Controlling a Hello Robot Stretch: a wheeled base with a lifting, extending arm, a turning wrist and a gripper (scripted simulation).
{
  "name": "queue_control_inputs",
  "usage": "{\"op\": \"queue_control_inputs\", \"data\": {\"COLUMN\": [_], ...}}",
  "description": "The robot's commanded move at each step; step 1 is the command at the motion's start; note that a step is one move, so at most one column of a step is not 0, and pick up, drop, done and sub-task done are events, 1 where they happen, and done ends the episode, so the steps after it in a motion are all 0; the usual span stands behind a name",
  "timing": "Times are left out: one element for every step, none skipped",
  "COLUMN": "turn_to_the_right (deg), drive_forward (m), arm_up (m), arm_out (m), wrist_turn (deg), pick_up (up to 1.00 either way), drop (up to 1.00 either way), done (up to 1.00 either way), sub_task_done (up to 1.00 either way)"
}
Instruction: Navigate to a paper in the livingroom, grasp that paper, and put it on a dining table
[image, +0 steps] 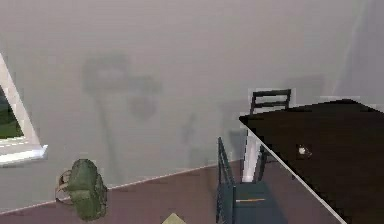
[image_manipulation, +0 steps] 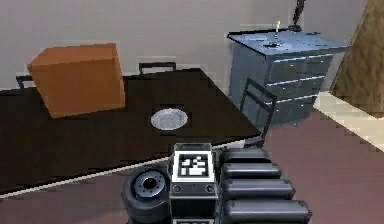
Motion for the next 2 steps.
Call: {"op": "queue_control_inputs", "data": {"turn_to_the_right": [15.0,0.0], "drive_forward": [0.0,0.35], "arm_up": [0.0,0.0], "arm_out": [0.0,0.0], "wrist_turn": [0.0,0.0], "pick_up": [0.0,0.0], "drop": [0.0,0.0], "done": [0.0,0.0], "sub_task_done": [0.0,0.0]}}
